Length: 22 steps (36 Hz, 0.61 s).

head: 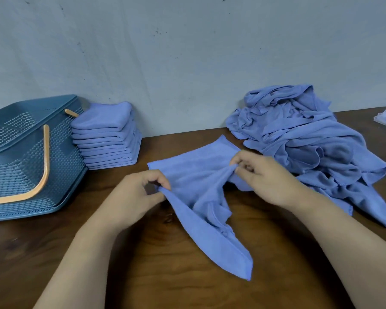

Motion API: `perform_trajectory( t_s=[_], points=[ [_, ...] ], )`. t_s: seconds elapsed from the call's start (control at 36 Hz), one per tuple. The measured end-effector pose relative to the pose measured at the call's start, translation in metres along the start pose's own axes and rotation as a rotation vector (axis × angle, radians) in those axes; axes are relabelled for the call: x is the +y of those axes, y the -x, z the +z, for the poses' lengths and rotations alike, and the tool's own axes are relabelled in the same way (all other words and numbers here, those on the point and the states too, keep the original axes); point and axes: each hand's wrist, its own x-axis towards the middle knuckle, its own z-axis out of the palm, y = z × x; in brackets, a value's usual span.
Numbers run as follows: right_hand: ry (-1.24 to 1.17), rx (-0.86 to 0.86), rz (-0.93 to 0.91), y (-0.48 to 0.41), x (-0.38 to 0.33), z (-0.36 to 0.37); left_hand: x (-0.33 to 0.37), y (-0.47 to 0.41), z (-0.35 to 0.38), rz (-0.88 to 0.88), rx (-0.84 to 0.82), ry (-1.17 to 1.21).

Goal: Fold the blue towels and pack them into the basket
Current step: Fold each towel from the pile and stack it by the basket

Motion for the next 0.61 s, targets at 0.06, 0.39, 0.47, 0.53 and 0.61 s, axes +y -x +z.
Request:
perform_trajectory(
  t_s=[0.06, 0.39, 0.47, 0.53, 0.61],
  points=[
    [-0.116, 0.066, 0.087, -0.004, 0.003, -0.003, -0.007, 0.002, -0.007, -0.038, -0.013, -0.074],
    [0.3, 0.014, -0.051, 0.005, -0.019, -0.004, 0.046, 0.007, 0.067, 0.135, -0.018, -0.125],
    [0.349, -0.101, -0.019, 0.009, -0.025, -0.008, 0.042, 0.005, 0.084, 0.04, -0.08, -0.197],
    [0.439, -0.182, -0.001, 0.011, -0.029, -0.006, 0.038, 0.004, 0.085, 0.0, -0.089, -0.183],
    [0.587, -0.22, 0.017, 0.012, -0.034, 0.004, 0.032, 0.003, 0.082, -0.014, -0.086, -0.163]
  ],
)
